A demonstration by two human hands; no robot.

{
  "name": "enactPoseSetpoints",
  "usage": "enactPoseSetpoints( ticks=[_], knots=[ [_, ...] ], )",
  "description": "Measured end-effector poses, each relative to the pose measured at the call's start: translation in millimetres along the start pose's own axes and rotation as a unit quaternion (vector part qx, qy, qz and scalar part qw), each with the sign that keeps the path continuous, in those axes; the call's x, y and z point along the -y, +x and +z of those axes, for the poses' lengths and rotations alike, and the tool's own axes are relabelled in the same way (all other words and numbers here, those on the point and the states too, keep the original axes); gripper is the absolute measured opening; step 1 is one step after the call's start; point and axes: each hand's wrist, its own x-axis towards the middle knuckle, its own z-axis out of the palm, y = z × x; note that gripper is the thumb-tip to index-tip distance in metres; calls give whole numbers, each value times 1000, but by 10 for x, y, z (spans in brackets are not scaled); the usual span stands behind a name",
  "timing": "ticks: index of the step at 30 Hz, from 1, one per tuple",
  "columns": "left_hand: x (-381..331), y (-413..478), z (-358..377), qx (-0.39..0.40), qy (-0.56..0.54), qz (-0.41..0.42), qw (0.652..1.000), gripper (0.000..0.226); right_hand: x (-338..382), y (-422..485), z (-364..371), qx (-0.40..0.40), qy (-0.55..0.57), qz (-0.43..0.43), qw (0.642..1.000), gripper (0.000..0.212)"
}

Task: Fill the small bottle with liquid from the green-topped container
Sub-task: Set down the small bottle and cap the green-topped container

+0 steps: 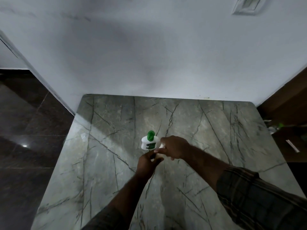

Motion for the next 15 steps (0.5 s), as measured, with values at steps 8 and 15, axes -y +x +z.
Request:
enactPoseSetpoints(
  ticks=[8,15],
  knots=[
    [-40,18,4,5,2,-8,1000,31,-83,-21,22,-38,-16,-57,998,43],
    [-44,-9,37,13,-13,-16,1000,36,-91,-25,20,-15,29,-72,997,20]
  ],
)
